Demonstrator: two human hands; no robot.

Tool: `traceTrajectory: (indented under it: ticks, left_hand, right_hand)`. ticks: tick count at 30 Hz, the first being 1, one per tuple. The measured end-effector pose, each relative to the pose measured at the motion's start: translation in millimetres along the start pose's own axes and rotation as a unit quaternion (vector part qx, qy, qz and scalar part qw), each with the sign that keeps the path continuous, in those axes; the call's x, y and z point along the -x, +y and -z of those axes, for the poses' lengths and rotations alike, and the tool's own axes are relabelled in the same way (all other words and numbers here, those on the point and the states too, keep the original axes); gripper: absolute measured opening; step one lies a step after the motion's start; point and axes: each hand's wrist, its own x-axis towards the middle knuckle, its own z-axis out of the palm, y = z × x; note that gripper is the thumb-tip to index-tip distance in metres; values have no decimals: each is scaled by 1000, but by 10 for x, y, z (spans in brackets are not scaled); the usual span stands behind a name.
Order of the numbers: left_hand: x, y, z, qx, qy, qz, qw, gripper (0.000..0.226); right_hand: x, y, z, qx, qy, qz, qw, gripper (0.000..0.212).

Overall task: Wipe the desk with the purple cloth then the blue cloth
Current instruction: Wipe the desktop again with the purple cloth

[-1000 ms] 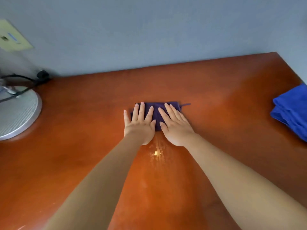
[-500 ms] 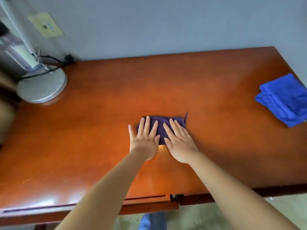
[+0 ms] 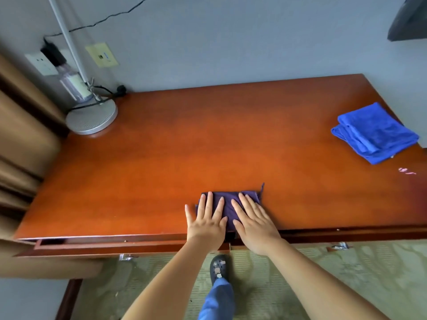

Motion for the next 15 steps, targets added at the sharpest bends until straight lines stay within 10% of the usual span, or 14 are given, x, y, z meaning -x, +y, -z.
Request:
traceTrajectory:
  ticks: [15]
  left_hand:
    - [-1750, -572, 1017, -2, 36, 10, 999, 56]
  right_hand:
    - [-2017, 193, 776, 33, 38, 11, 999, 60]
